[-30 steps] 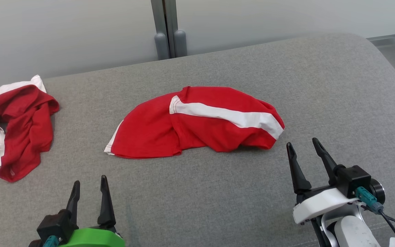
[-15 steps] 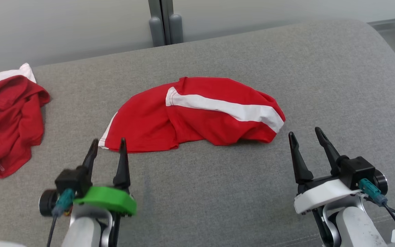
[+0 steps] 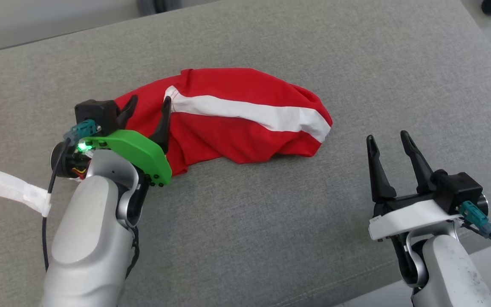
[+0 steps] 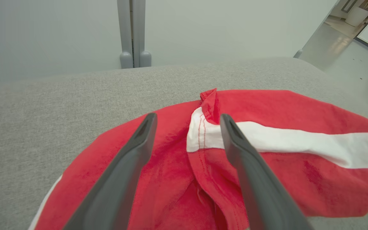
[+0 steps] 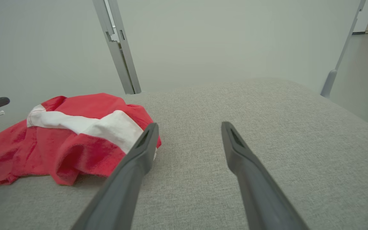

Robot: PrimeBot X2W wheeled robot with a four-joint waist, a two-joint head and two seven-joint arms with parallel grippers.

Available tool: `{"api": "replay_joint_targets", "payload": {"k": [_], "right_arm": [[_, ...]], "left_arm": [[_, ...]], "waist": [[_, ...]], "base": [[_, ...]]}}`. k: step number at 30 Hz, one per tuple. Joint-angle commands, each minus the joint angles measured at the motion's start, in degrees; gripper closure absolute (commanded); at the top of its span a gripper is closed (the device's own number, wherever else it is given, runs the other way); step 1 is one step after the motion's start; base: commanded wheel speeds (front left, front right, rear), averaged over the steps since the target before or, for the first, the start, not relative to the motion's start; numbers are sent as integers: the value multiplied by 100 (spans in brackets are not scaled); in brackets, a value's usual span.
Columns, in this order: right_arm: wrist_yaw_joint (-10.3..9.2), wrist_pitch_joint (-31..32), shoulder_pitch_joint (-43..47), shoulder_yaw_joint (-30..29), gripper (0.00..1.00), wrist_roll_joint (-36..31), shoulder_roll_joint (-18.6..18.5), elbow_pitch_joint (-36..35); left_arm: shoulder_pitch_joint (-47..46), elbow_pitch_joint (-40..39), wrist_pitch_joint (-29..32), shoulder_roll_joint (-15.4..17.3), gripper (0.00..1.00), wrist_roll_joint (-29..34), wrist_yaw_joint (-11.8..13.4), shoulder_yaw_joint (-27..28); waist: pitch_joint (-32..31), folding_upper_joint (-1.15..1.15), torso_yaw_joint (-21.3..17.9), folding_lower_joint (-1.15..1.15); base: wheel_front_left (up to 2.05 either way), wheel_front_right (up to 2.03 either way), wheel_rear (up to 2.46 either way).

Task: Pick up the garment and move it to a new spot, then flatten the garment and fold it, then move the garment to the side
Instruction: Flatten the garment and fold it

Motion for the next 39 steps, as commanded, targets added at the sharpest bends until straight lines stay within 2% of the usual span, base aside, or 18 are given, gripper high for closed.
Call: {"api": "replay_joint_targets", "payload": {"k": [1,10,11,12,13,14,21,27,35,39], "right_arm": [[-6,-2,-97,-17,0,41,-4,-38],[-6,-2,-173,-65,0,167,-5,-72],[-6,-2,-180,-55,0,184,-4,-76],[-6,-2,-182,-50,0,206,-5,-82],[-6,-2,-177,-53,0,217,-5,-83],[-6,-2,-172,-64,0,216,-5,-82],[-6,-2,-82,-229,0,93,-7,-55],[-6,-2,-29,-293,0,-28,-7,-48],[-6,-2,136,-369,0,-179,-9,44],[-6,-2,231,-356,0,-234,-9,96]], "left_arm": [[-144,94,56,76,0,-54,-33,24],[-419,439,347,224,0,-210,-92,-147],[-446,451,350,239,7,-217,-96,-161],[-481,454,330,249,56,-237,-100,-169],[-500,437,300,250,70,-263,-99,-173],[-508,406,252,246,100,-281,-104,-176],[-291,-10,94,309,100,-291,-134,-441],[-56,-978,15,414,100,-415,-145,-538],[977,-2638,192,690,100,-678,233,-174],[1818,-3087,303,759,100,-860,442,-30]], "waist": [[392,0,-397,0],[536,0,-515,0],[543,0,-520,0],[548,0,-524,0],[548,0,-522,0],[543,0,-515,0],[377,0,-334,0],[129,0,-15,0],[-302,0,421,0],[-443,0,576,0]], "base": [[0,0,0],[0,0,0],[0,0,0],[0,0,0],[0,0,0],[0,0,0],[0,0,0],[0,0,0],[0,0,0],[0,0,0]]}}
